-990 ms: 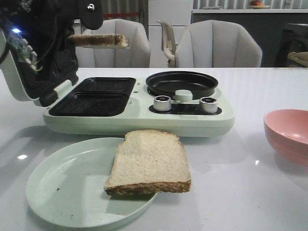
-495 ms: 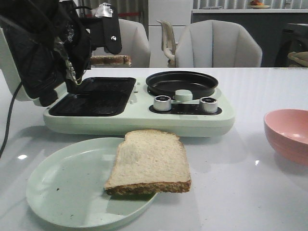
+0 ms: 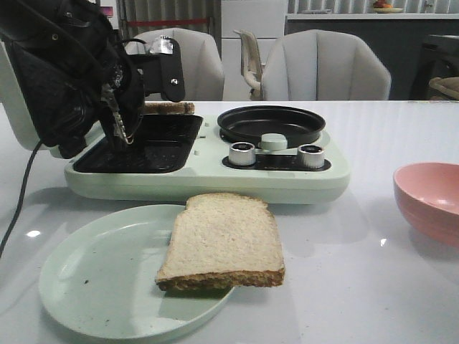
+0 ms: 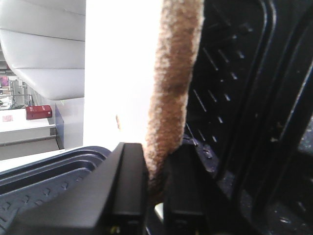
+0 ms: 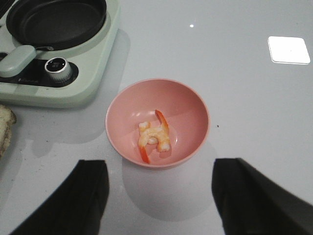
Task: Make breakfast with bread and shrimp
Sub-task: 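Carry the bread over the sandwich maker and lower it onto the plate, then release the bread and withdraw the left gripper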
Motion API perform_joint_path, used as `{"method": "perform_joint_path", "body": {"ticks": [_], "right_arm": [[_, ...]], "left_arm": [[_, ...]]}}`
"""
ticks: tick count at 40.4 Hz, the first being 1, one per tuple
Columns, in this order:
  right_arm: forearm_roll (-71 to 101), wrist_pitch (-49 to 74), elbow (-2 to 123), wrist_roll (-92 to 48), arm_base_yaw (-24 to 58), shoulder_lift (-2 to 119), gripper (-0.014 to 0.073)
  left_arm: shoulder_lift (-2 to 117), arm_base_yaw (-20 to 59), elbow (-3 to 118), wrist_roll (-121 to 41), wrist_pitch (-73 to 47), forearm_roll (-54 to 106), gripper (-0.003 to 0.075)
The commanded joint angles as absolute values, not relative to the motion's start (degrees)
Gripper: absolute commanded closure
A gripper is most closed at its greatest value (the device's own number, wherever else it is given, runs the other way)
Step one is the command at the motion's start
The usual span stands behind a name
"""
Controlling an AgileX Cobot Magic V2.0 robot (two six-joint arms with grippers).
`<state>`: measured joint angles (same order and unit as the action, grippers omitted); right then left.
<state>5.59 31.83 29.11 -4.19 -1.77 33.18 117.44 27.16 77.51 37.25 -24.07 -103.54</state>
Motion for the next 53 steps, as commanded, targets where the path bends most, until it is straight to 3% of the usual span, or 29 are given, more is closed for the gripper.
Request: {"method": "perform_joint_path", "body": {"ticks": [1, 6, 10, 22, 34, 42, 53], "right_arm": [[5.28, 27.47, 30.81, -4.49, -1.61, 33.62, 0.0039], [5.28, 27.47, 30.81, -4.49, -1.61, 33.62, 0.0039], [5.28, 27.47, 30.81, -4.49, -1.61, 33.62, 0.0039], [5.28, 27.47, 30.81, -4.49, -1.61, 33.62, 0.0039], [5.28, 27.47, 30.81, -4.49, -1.61, 33.62, 0.0039], [5.28, 27.47, 30.81, -4.49, -1.61, 33.62, 0.0039], [5.28, 27.47, 30.81, -4.49, -1.61, 33.62, 0.0039]], "left_arm": [[114.08, 26.92, 79.47, 38.06, -26.55, -106.34, 0.0449], [114.08, 26.92, 79.47, 38.06, -26.55, -106.34, 0.0279], [114.08, 26.92, 79.47, 38.06, -26.55, -106.34, 0.022], [113.34, 27.89, 79.47, 38.06, -30.95, -105.73, 0.0225], [105.34, 31.88, 79.36, 36.46, -29.92, -91.55, 0.0267], [98.92, 35.64, 79.36, 16.46, -35.39, -64.55, 0.0266], [84.88, 37.29, 79.36, 7.18, -43.19, -27.62, 0.0267]]}}
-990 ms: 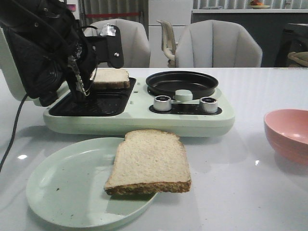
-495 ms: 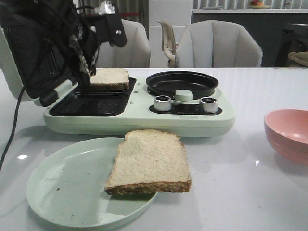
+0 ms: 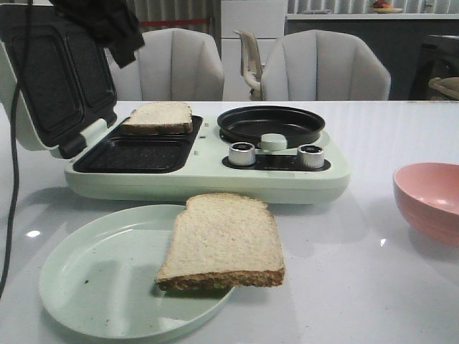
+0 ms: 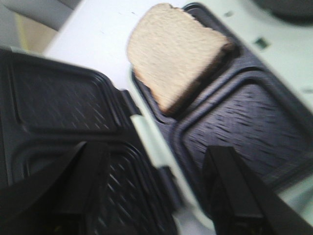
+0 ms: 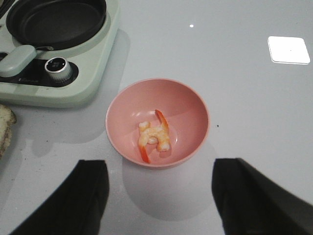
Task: Make breakfast with bread and shrimp
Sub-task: 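Release the bread and withdraw the left gripper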
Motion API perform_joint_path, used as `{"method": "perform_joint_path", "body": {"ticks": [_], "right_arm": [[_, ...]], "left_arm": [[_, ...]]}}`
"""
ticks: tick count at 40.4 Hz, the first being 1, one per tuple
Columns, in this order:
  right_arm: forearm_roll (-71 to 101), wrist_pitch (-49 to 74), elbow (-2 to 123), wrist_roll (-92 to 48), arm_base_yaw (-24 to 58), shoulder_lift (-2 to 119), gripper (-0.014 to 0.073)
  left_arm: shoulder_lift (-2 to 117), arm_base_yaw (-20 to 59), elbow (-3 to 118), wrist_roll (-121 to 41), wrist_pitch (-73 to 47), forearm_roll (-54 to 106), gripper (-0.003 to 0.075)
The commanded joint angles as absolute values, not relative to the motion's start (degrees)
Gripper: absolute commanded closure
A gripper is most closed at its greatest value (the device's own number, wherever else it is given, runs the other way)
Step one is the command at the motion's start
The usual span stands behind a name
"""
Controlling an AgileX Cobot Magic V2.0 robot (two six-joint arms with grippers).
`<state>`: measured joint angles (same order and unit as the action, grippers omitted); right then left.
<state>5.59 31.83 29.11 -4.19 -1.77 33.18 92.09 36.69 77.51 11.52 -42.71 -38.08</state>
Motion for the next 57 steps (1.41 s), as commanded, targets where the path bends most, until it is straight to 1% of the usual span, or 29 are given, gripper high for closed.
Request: {"method": "perform_joint_path", "body": {"ticks": [1, 6, 13, 23, 29, 37, 42, 50, 57], "right_arm": [[5.28, 27.47, 30.81, -4.49, -1.61, 33.62, 0.0039], [5.28, 27.47, 30.81, -4.49, -1.61, 33.62, 0.0039], [5.28, 27.47, 30.81, -4.49, -1.61, 33.62, 0.0039], [5.28, 27.47, 30.81, -4.49, -1.61, 33.62, 0.0039], [5.28, 27.47, 30.81, -4.49, -1.61, 33.62, 0.0039], [5.28, 27.47, 30.81, -4.49, -1.61, 33.62, 0.0039], [5.28, 27.13, 30.81, -4.49, -1.61, 33.62, 0.0039], [5.28, 21.54, 30.81, -4.49, -1.61, 33.62, 0.0039], [5.77, 20.56, 30.81, -4.49, -1.61, 33.62, 0.0039]], "left_arm": [[83.21, 37.29, 79.36, 5.88, -43.97, -24.86, 0.0267], [75.58, 37.29, 78.04, 4.5, -46.54, -14.77, 0.0267], [63.18, 37.29, 68.45, 4.5, -44.92, -7.96, 0.0267], [47.68, 37.29, 52.14, 4.5, -39.78, -4.21, 0.0267], [39.79, 37.29, 44.66, 4.5, -37.89, -2.03, 0.0267], [34.76, 37.29, 40.06, 4.5, -36.52, -1.63, 0.0267], [34.52, 37.29, 40.09, 4.5, -36.71, -1.63, 0.0267], [34.52, 37.29, 40.09, 4.5, -36.86, -1.63, 0.0267], [34.52, 37.29, 40.09, 4.5, -36.86, -1.63, 0.0267]]}}
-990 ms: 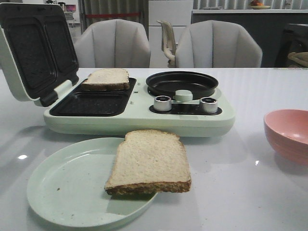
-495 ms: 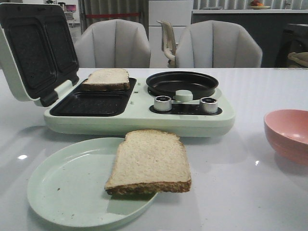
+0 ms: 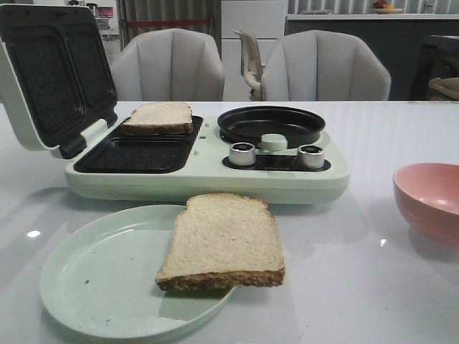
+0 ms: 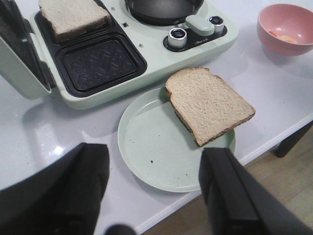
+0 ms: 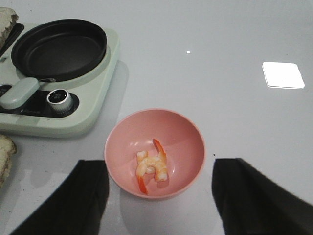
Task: Make breakfast with bread and shrimp
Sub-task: 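Release the bread and withdraw the left gripper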
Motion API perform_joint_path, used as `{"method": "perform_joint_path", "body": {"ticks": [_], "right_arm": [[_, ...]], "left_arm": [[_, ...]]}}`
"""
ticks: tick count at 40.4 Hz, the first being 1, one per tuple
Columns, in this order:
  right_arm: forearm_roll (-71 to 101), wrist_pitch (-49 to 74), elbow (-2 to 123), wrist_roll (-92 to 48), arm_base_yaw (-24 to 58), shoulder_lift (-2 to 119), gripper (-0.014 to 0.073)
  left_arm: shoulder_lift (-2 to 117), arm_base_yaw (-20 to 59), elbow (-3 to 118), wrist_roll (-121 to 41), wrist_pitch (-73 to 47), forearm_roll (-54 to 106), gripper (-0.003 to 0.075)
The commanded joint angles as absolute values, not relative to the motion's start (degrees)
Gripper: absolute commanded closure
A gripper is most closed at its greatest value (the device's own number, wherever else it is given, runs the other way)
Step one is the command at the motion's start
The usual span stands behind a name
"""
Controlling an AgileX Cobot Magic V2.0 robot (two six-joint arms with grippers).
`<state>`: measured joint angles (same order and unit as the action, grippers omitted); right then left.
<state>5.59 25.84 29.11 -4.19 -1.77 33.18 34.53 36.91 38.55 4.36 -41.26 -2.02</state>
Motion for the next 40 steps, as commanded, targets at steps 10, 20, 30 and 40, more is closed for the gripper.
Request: {"method": "perform_joint_path", "body": {"ticks": [10, 20, 30, 40], "right_arm": [[6.46, 22.42, 30.81, -4.49, -1.61, 33.62, 0.0039], [11.08, 33.34, 30.81, -4.49, -1.61, 33.62, 0.0039], [14.01, 39.34, 30.87, -5.37, -1.11, 33.85, 0.0039], [29.04, 43.24, 32.51, -16.03, 4.49, 43.07, 0.0039]], "left_arm": [[34.52, 37.29, 40.09, 4.5, -36.86, -1.63, 0.0267], [34.52, 37.29, 40.09, 4.5, -36.86, -1.63, 0.0267], [34.52, 37.29, 40.09, 4.5, -36.86, -1.63, 0.0267], [34.52, 37.29, 40.09, 4.5, -36.86, -1.63, 0.0267]]}}
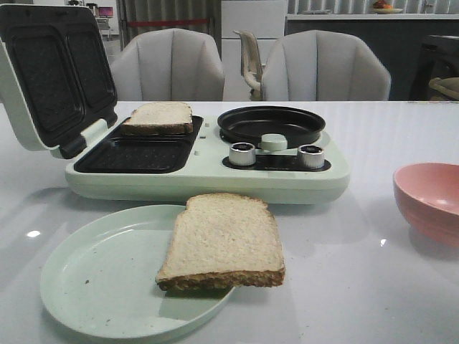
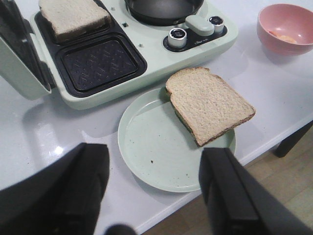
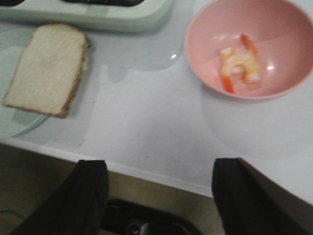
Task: Make breakfast with bread and shrimp
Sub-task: 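Release the bread and withdraw the left gripper, then reach the right gripper to the remaining bread slice and grasp it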
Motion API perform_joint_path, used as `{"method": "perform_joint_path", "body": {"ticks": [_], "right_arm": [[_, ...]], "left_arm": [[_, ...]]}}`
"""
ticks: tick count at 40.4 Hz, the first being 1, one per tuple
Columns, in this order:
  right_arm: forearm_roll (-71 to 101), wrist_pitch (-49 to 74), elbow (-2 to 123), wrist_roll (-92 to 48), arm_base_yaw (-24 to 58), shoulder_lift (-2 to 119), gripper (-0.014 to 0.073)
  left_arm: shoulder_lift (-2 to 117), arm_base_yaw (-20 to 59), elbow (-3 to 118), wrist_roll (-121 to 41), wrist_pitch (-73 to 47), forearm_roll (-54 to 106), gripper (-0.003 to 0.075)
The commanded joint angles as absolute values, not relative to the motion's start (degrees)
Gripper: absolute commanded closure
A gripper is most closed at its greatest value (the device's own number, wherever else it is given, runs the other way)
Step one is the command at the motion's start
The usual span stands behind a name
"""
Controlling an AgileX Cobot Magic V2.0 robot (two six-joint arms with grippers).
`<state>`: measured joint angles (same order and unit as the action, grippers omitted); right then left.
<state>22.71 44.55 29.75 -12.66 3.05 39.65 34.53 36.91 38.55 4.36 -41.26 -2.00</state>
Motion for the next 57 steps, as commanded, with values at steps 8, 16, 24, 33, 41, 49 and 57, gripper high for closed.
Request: {"method": "perform_joint_path", "body": {"ticks": [8, 16, 24, 33, 41, 49, 57], "right_arm": [[39.27, 46.76, 35.39, -19.29, 9.96, 54.49, 0.0041], [42.59, 45.83, 39.68, -19.51, 15.29, 65.62, 0.0085], [44.2, 43.6, 44.54, -19.51, 18.96, 75.69, 0.009], [46.26, 42.21, 50.18, -19.51, 20.2, 84.73, 0.009], [46.78, 40.42, 53.82, -19.51, 20.2, 91.07, 0.009], [46.99, 39.8, 57.1, -19.51, 20.2, 96.32, 0.009], [47.27, 39.74, 59.5, -19.51, 20.2, 100.07, 0.009]], "left_arm": [[34.52, 37.29, 40.09, 4.5, -36.86, -1.63, 0.0267], [34.52, 37.29, 40.09, 4.5, -36.86, -1.63, 0.0267], [34.52, 37.29, 40.09, 4.5, -36.86, -1.63, 0.0267], [34.52, 37.29, 40.09, 4.5, -36.86, -1.63, 0.0267], [34.52, 37.29, 40.09, 4.5, -36.86, -1.63, 0.0267], [34.52, 37.29, 40.09, 4.5, -36.86, -1.63, 0.0267], [34.52, 37.29, 40.09, 4.5, -36.86, -1.63, 0.0267]]}}
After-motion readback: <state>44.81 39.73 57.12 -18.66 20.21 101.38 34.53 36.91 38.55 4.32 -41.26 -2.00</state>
